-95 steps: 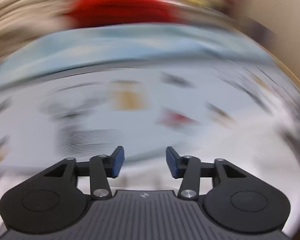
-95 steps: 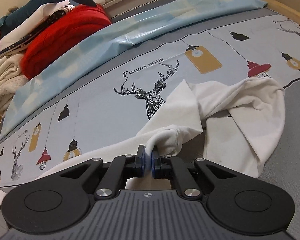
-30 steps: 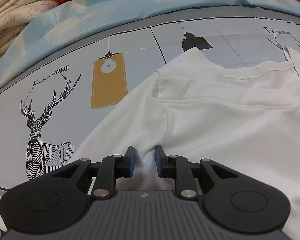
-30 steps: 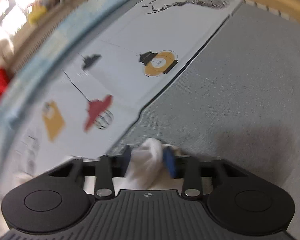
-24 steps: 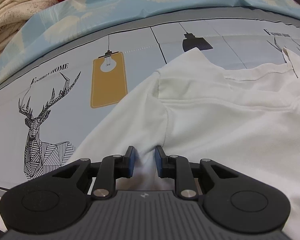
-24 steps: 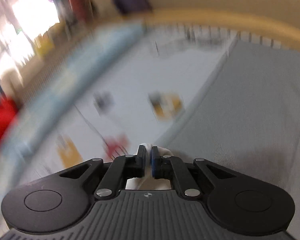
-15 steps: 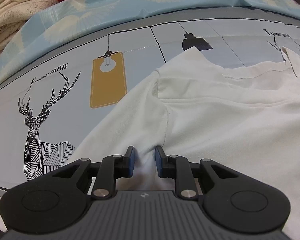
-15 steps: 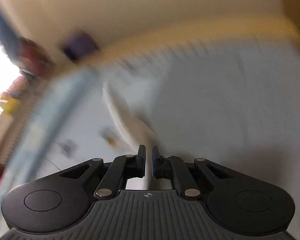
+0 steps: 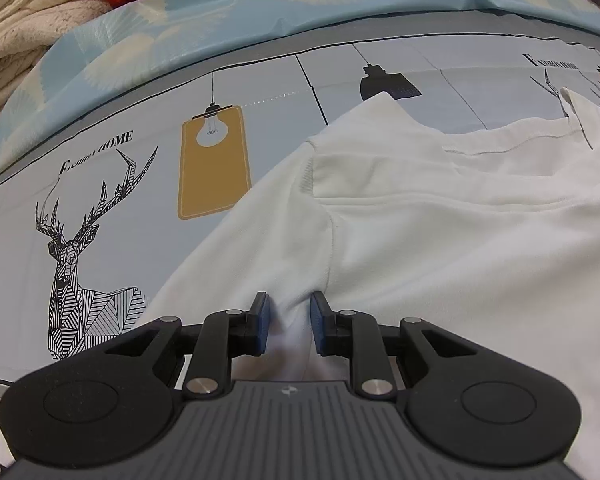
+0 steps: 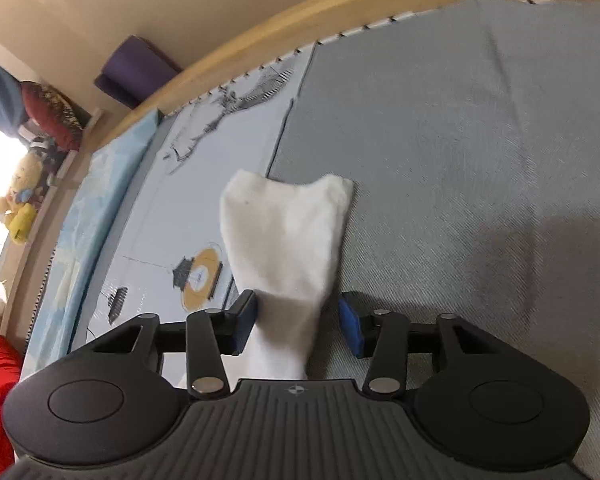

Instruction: Fold small clothes

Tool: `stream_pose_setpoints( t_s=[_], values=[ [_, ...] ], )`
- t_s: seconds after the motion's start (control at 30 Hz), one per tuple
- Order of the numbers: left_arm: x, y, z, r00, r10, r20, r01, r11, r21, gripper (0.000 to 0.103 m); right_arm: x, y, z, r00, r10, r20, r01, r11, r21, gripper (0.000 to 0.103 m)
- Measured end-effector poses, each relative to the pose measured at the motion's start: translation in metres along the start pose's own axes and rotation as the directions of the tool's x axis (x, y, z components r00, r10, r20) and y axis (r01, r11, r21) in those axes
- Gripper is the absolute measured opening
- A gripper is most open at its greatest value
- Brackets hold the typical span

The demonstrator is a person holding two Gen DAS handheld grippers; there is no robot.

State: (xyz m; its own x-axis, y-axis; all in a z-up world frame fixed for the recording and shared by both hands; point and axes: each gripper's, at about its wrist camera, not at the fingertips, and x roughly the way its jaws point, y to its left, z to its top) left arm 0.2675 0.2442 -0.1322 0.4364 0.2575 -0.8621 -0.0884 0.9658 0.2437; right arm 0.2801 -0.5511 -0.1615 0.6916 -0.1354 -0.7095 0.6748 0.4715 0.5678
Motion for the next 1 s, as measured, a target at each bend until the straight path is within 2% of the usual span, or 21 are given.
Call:
stream_pose_setpoints(
  t_s=[0.03,0.07,0.13,0.17,0.23,0.27,0.3,0.33,0.37,0.43,0.5,0.57,0.67,0.73,0.77,0.83,0.87,1.0],
  values=[
    [0.0,0.0,0.0,1.0,-0.001,0.0,0.001,1.0,0.001,0.025,0.005,0.002,0.004,1.0,0.004,-0.004,-0.004,1.0,-0.021,0.006],
    [0.0,0.0,0.001,1.0,-0.002,-0.001,0.002,1.0,0.001,0.025,0.0,0.003,0.005,0.999,-0.002,0.034,0.003,1.0,-0.023,0.005],
    [0.0,0.0,0.001,1.0,-0.003,-0.002,0.003,1.0,0.004,0.025,-0.014,0.006,0.005,0.982,-0.084,0.171,0.09,0.996,-0.027,0.005],
    [0.0,0.0,0.001,1.0,-0.003,-0.003,0.003,1.0,0.008,0.025,-0.016,0.004,0.007,0.972,-0.137,0.191,0.144,0.989,-0.024,0.005],
    [-0.001,0.0,0.001,1.0,-0.004,-0.005,0.004,1.0,0.008,0.028,-0.003,-0.014,0.009,0.968,-0.221,0.117,0.216,0.975,0.05,0.005],
    [-0.001,0.001,0.001,1.0,-0.004,-0.006,0.004,1.0,0.006,0.031,-0.002,-0.019,0.007,0.972,-0.199,0.127,0.193,0.979,0.062,0.005],
    [-0.002,0.002,0.001,1.0,-0.003,-0.007,0.003,1.0,0.005,0.038,-0.001,-0.013,0.007,0.969,-0.208,0.133,0.208,0.978,0.009,0.006],
    [-0.004,0.002,0.001,1.0,0.001,-0.006,-0.001,1.0,0.001,0.041,-0.001,-0.004,0.005,0.965,-0.223,0.139,0.231,0.972,-0.045,0.014],
    [-0.006,0.003,0.001,1.0,0.0,-0.002,0.0,1.0,-0.002,0.041,-0.001,0.005,0.004,0.962,-0.232,0.147,0.245,0.966,-0.08,0.022],
    [-0.016,0.006,0.001,1.0,-0.011,0.019,0.011,1.0,-0.009,0.041,-0.01,0.017,0.001,0.957,-0.233,0.174,0.253,0.963,-0.099,0.033],
    [-0.035,0.012,0.002,0.996,-0.014,0.084,0.017,0.999,-0.033,0.041,-0.019,0.027,-0.003,0.946,-0.252,0.203,0.278,0.954,-0.112,0.035],
    [-0.058,0.023,0.001,0.987,-0.025,0.157,0.042,0.994,-0.1,0.041,-0.036,0.041,-0.007,0.944,-0.245,0.221,0.278,0.951,-0.134,0.035],
    [-0.099,0.041,-0.007,0.967,-0.08,0.241,0.135,0.965,-0.224,0.042,-0.073,0.063,-0.016,0.951,-0.181,0.249,0.23,0.955,-0.186,0.035],
    [-0.125,0.047,-0.01,0.959,-0.083,0.27,0.152,0.958,-0.244,0.042,-0.097,0.079,-0.026,0.969,-0.116,0.219,0.169,0.956,-0.241,0.035],
    [-0.144,0.05,-0.013,0.953,-0.079,0.292,0.156,0.956,-0.248,0.044,-0.109,0.09,-0.031,0.981,-0.068,0.18,0.117,0.954,-0.275,0.035],
    [-0.179,0.054,-0.024,0.94,-0.082,0.332,0.174,0.95,-0.258,0.058,-0.132,0.109,-0.042,0.995,0.018,0.096,0.015,0.942,-0.336,0.035],
    [-0.196,0.053,-0.031,0.934,-0.084,0.348,0.182,0.948,-0.261,0.061,-0.147,0.117,-0.049,0.997,0.062,0.052,-0.039,0.929,-0.367,0.035],
    [-0.25,0.038,-0.074,0.924,-0.094,0.37,0.185,0.958,-0.22,0.071,-0.207,0.132,-0.084,0.976,0.176,-0.127,-0.216,0.852,-0.476,0.035]
  ],
)
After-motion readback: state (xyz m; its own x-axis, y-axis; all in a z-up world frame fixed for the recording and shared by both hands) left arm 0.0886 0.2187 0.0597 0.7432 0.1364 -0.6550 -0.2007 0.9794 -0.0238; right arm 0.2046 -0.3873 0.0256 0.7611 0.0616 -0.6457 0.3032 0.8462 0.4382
